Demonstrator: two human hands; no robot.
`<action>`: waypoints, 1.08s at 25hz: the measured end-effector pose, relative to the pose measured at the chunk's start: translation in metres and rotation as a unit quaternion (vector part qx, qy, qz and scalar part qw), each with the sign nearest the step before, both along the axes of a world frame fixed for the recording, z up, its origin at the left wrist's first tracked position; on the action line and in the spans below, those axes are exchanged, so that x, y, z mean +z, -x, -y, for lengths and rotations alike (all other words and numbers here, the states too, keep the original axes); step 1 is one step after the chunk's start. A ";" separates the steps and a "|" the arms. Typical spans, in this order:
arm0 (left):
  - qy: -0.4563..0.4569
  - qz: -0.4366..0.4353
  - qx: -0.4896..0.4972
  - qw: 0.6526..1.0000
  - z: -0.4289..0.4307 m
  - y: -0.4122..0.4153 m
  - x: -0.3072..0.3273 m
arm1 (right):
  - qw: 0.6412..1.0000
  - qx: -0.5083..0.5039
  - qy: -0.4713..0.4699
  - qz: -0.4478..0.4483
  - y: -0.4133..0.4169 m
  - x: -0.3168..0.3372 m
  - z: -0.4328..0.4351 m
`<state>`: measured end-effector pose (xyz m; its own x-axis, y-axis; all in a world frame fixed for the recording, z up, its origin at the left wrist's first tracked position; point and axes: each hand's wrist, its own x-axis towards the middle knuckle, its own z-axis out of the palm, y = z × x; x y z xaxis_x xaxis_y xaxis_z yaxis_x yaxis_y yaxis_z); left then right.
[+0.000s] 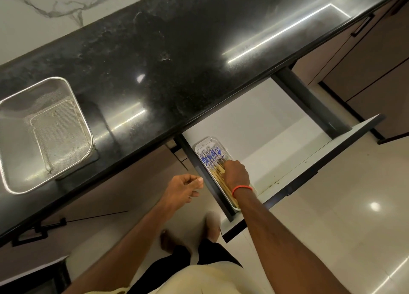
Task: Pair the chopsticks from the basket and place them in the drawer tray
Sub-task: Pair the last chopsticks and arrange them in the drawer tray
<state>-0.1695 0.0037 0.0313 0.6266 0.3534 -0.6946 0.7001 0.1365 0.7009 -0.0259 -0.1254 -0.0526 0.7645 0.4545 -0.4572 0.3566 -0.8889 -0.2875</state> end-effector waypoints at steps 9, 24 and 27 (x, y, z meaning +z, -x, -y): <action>-0.003 0.010 -0.023 1.000 0.002 -0.001 0.000 | 0.995 0.077 0.043 0.051 0.009 -0.003 0.010; -0.004 -0.016 -0.039 0.999 0.008 0.007 -0.013 | 0.990 0.118 0.038 0.071 0.009 -0.002 0.013; -0.006 -0.018 -0.048 0.999 0.010 0.008 -0.016 | 0.988 0.126 0.024 0.083 0.008 0.000 0.012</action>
